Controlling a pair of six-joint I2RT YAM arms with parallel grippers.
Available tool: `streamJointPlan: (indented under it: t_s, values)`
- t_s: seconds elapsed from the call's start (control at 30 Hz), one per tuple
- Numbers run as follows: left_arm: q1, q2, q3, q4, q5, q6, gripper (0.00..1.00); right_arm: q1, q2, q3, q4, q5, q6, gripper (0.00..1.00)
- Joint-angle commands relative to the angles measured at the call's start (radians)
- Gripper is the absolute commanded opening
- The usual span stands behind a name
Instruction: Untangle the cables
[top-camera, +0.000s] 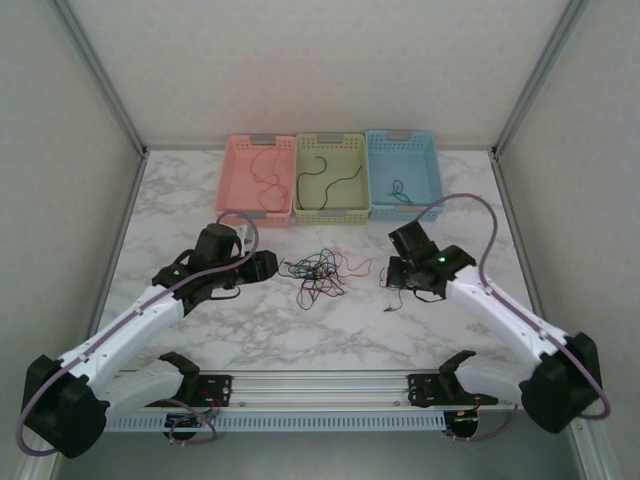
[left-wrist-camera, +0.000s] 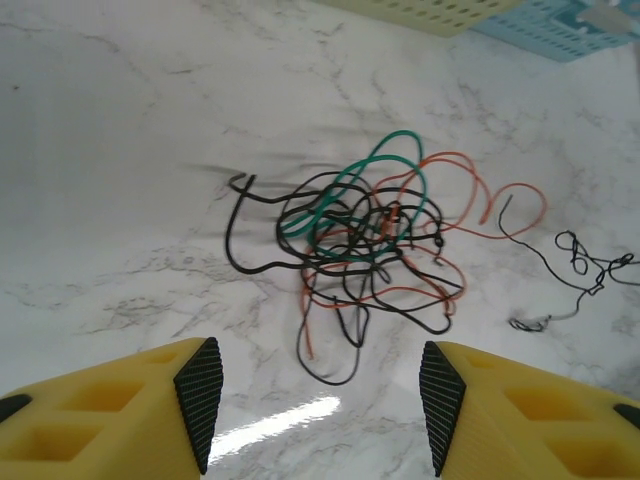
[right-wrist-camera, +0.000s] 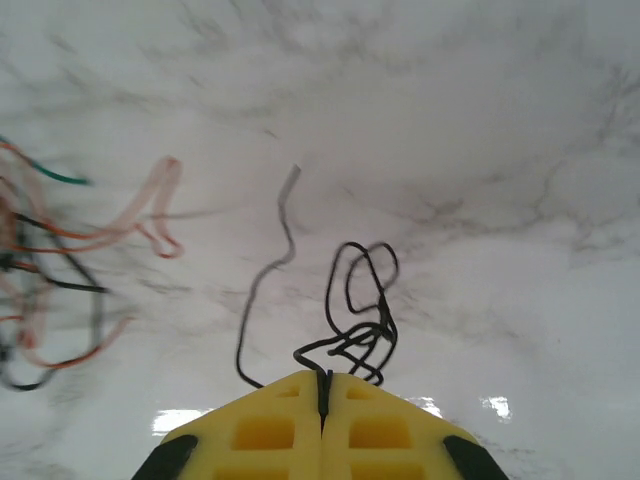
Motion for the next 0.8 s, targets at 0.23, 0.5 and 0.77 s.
streamJointPlan:
  t_s: [0.23,0.5,0.77]
  values:
    - [-0.052,-0.052,0.129,0.005,0.179,0.001,0.58,-0.005,-0.206,0.179,-0.013,-0.116,-0.161,0.0]
    - [-0.148,0.01,0.207,0.032,0.197,0.077,0.66,-0.005,-0.17,0.282,0.045,-0.249,-0.12,0.0]
    - [-0.194,0.145,0.264,0.185,0.224,-0.029,0.71,-0.004,-0.1,0.323,0.095,-0.347,-0.099,0.0]
